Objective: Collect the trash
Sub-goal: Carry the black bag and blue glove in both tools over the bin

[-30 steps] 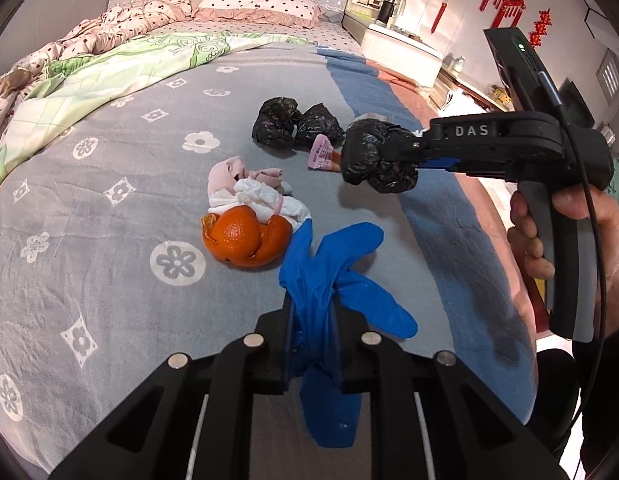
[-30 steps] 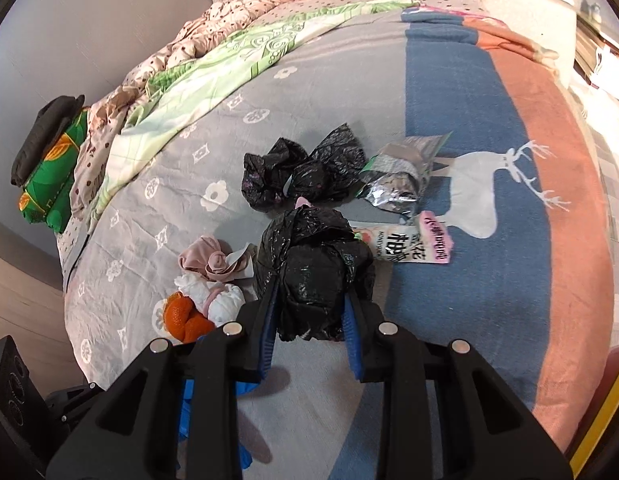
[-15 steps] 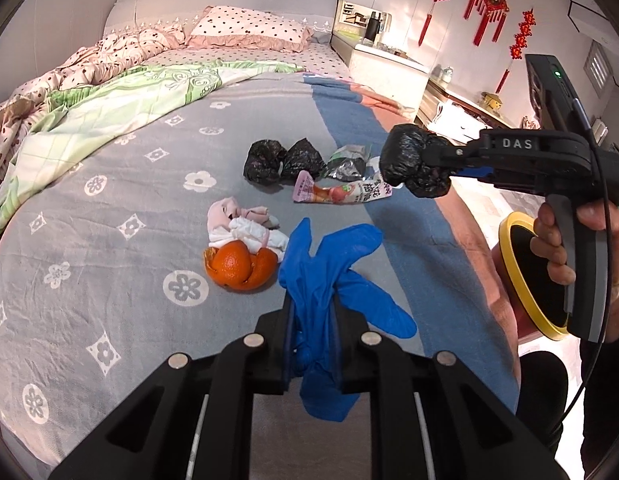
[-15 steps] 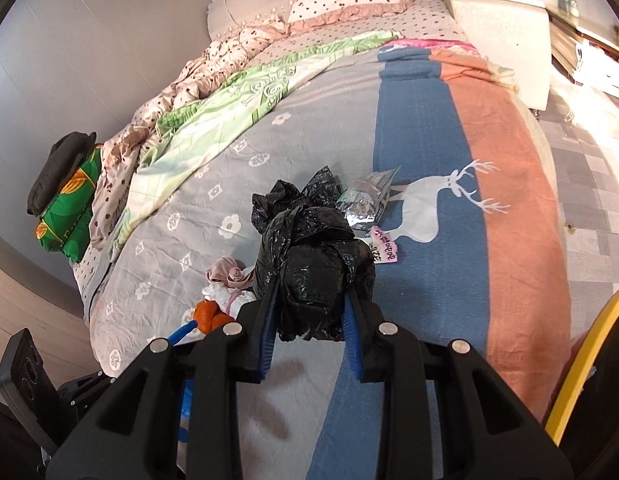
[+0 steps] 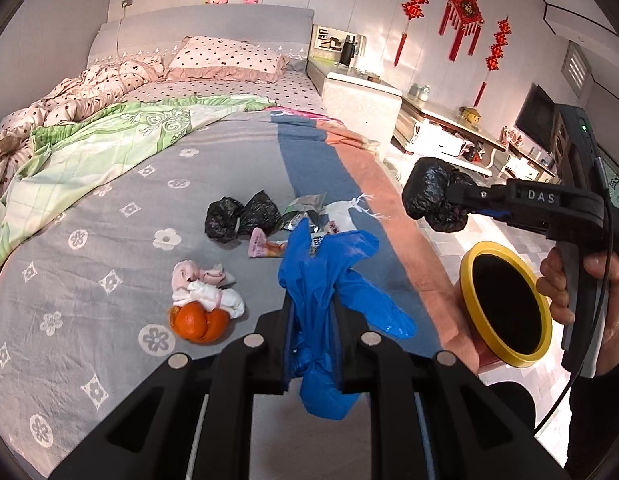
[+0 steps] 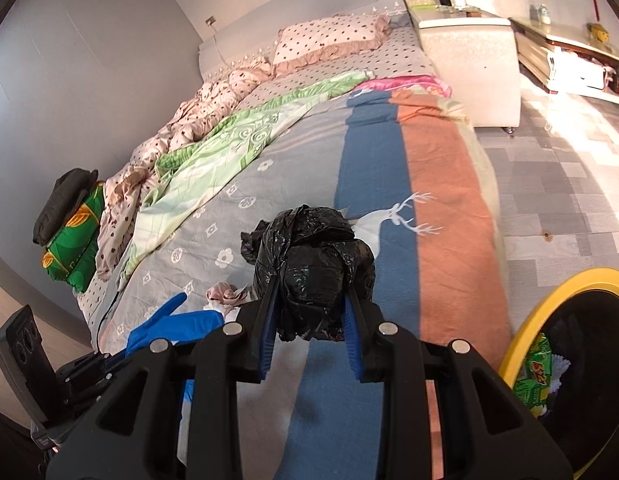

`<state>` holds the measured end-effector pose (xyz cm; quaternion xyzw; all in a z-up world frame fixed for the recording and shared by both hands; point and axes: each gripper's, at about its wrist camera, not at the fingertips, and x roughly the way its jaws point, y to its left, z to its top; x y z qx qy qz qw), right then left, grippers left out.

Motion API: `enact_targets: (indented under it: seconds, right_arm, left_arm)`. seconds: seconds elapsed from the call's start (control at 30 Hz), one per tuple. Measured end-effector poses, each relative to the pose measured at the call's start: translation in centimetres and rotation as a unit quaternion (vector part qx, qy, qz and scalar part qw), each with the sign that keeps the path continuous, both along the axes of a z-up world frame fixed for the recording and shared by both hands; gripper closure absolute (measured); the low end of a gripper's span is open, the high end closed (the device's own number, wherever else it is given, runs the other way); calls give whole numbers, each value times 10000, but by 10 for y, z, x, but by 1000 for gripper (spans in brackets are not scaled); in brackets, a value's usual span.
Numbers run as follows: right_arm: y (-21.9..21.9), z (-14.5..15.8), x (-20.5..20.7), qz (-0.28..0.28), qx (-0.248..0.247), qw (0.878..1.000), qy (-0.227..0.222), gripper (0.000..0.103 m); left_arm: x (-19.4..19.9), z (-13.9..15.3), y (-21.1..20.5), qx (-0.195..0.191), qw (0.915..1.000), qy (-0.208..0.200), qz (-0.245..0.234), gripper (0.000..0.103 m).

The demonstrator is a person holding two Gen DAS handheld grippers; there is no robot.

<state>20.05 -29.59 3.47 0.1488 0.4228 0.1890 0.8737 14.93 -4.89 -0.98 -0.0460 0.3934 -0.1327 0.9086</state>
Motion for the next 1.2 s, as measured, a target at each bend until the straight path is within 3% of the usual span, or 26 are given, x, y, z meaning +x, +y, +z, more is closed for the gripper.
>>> enact_targets:
  seconds: [0.63,1.2]
  right_arm:
    - [-147,22,-37,-1048,227,9939,-265,75]
    - [-254,-2,-67,-1899,182,9816,-108,75]
  left_arm:
    - [32,34,-111,-77,9968,-204,-772,90]
    - [55,13,-238,184,9865,36,-1626,90]
